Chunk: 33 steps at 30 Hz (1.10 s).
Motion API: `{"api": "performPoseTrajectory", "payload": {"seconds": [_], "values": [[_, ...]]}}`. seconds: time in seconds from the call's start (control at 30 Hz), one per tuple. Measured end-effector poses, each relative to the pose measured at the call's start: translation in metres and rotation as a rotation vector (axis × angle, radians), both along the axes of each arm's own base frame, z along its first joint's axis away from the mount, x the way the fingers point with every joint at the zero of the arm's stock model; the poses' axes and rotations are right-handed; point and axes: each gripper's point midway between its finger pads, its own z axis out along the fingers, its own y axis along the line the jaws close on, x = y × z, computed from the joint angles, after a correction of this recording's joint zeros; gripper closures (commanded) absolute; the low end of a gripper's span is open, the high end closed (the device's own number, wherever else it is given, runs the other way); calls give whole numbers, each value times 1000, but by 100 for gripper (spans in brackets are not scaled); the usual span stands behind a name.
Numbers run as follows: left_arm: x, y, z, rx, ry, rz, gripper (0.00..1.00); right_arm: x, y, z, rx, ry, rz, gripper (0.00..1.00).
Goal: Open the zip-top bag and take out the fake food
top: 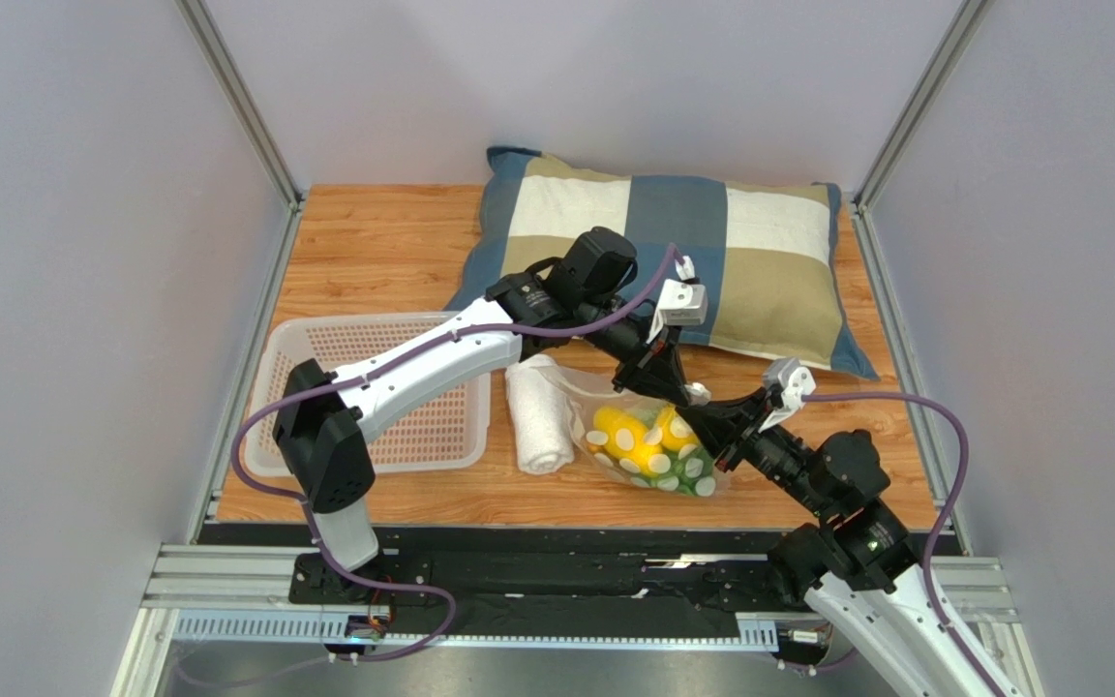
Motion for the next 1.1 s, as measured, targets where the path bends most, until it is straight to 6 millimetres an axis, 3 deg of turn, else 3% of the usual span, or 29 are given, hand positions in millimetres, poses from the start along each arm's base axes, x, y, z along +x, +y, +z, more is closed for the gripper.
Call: {"api": "performPoseTrajectory", "payload": {"seconds": [0.1,0.17,0.27,0.47,0.67,0.7,0.77,0.8,0.83,0.9,1.03,1.1], "values": [[6,-3,0,2,-8,36,50,-3,-2,2,7,-10,0,100],[12,-6,1,-11,-29,61,39,-5,-3,2,10,-14,2,100],[16,-9,0,-17,-28,92,38,-7,-2,2,12,-17,14,100],[19,-14,9,-51,-31,105,51,-6,1,-3,0,1,23,100],[19,-14,13,-65,-32,108,80,-5,1,-4,-3,6,23,100],[19,-14,14,-65,-30,109,92,-5,1,-4,-3,6,23,100],[17,-13,14,-66,-28,102,100,-5,1,-4,-3,6,23,100],[17,-13,13,-66,-26,102,100,-5,1,-4,-3,6,23,99],[17,-13,13,-66,-27,101,100,-6,1,-5,-3,6,24,91],[16,-12,12,-65,-27,100,100,-6,1,-5,-2,9,23,69],[14,-10,11,-63,-21,93,100,-4,2,-7,-4,25,21,63],[12,-9,11,-63,-18,89,100,-2,4,-10,-13,40,22,65]]}}
